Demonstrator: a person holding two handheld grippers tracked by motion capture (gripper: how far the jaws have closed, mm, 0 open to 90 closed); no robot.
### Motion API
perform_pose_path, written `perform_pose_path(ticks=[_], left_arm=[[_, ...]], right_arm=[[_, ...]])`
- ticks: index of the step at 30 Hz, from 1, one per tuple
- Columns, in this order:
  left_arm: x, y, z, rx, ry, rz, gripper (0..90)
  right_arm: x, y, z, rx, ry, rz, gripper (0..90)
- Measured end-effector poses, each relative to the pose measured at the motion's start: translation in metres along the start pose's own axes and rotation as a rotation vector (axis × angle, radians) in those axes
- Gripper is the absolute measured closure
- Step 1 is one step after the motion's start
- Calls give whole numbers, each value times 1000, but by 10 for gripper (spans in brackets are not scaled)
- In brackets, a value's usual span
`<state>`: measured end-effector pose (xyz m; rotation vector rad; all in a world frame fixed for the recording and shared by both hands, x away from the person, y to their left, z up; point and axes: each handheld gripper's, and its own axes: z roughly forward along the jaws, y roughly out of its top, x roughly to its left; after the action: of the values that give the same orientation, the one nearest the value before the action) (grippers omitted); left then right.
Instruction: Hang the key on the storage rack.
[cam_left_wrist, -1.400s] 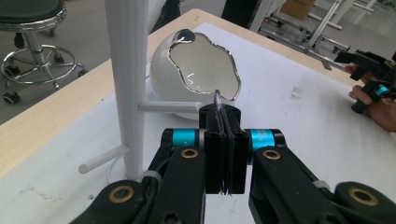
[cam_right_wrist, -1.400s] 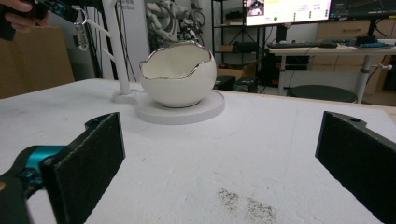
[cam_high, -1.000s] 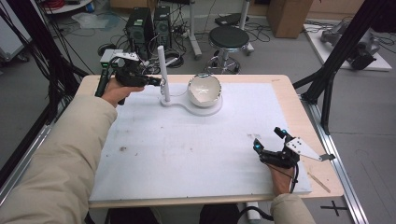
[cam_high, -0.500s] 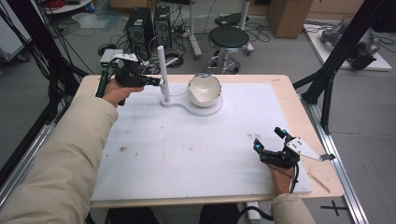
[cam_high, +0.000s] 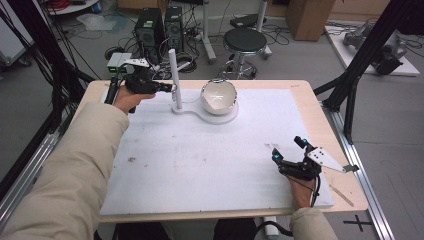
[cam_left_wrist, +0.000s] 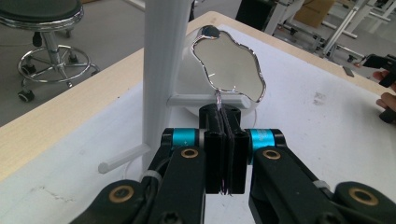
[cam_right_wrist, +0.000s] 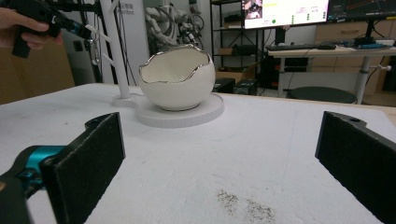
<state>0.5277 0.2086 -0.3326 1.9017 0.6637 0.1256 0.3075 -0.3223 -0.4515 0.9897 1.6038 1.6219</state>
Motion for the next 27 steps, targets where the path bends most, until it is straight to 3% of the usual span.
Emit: perform_pose_path(ticks=[13,18,20,27], left_arm=[[6,-5,7,-20,45,5,880],[7,-7,8,-6,65,8,873],[8,-9,6,-11,66,9,856],[8,-12,-10,-33,135,6,715]], right_arm=[[0,0,-1,-1,-2,8,4],[0,0,-1,-2,-1,10,4],[0,0,-1,-2,1,11,4],[1,0,-1,3,-4,10,4]])
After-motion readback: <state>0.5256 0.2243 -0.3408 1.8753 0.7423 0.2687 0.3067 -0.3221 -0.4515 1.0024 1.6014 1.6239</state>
